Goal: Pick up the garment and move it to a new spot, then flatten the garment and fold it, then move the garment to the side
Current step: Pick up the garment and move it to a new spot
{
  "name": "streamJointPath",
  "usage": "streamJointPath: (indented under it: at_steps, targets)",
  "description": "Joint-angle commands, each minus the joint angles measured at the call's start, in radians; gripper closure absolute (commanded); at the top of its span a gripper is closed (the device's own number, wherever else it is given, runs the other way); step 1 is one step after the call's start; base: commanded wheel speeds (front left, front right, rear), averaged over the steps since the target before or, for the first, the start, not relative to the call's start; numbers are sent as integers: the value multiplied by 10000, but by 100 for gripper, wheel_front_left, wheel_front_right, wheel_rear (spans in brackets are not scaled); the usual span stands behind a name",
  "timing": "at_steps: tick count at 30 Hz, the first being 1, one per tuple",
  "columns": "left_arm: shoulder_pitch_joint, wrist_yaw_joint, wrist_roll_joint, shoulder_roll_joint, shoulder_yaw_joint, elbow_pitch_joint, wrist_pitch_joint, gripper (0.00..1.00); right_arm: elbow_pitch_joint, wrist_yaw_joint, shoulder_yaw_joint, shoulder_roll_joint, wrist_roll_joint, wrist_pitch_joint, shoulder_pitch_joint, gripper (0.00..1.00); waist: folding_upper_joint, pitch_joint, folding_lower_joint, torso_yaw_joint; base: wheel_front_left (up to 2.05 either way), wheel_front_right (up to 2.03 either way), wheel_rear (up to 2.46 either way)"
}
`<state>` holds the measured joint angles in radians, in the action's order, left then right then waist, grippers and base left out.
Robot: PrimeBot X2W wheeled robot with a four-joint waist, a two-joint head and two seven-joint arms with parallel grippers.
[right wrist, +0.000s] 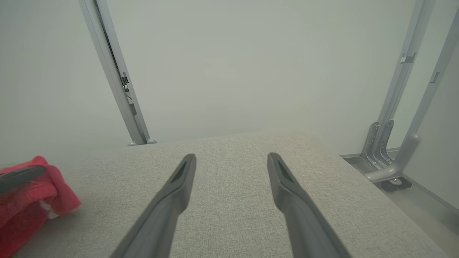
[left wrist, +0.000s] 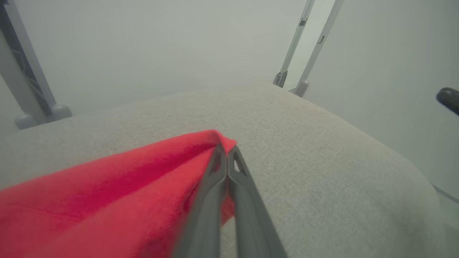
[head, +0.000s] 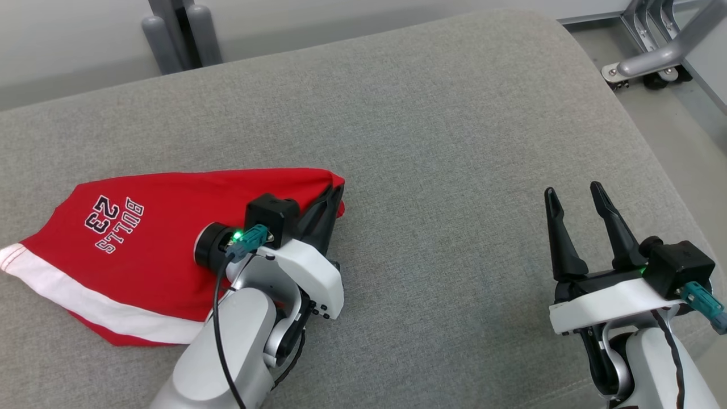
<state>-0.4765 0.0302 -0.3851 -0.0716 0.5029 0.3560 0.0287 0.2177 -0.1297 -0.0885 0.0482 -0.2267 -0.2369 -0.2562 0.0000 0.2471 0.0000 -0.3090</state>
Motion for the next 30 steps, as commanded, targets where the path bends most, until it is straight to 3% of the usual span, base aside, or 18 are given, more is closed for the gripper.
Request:
streamJointPath:
  at_steps: [1, 8, 17, 18, 19, 20, 25, 30]
  targets:
    - [-327, -138, -186, 29, 102, 491, 184, 100, 53, -20, 26, 50, -36, -89, -39, 0, 0, 111, 0, -48, 0, 0, 0]
    - [-1488, -423, -1020, 196, 639, 1941, 850, 100, 188, -20, 60, 54, -128, -138, -212, 0, 0, 174, 0, 77, 0, 0, 0]
    - [-2604, -278, -2835, 186, 1790, 2885, 1779, 100, 452, -20, -145, 53, -314, -229, -289, 0, 0, 141, 0, -20, 0, 0, 0]
    - [-2634, -320, -3132, 192, 1981, 3094, 1887, 13, 522, -20, -143, 54, -336, -246, -231, 0, 0, 107, 0, 6, 0, 0, 0]
    - [-2634, -320, -3132, 192, 1981, 3094, 1887, 13, 522, -20, -143, 54, -336, -246, -231, 0, 0, 107, 0, 6, 0, 0, 0]
    - [-2618, -397, -3269, 195, 2105, 3158, 1924, 0, 554, -20, -114, 54, -342, -227, -202, 0, 0, 89, 0, 44, 0, 0, 0]
    - [-2228, -475, -3482, 188, 2571, 3172, 2125, 0, 657, -20, 74, 56, -311, -273, -76, 0, 0, -39, 0, 355, 0, 0, 0]
    - [-1776, -4, -3075, -239, 2197, 2574, 2338, 0, 592, -20, 193, 55, -215, -297, -39, 0, 0, -212, 0, 818, 0, 0, 0]
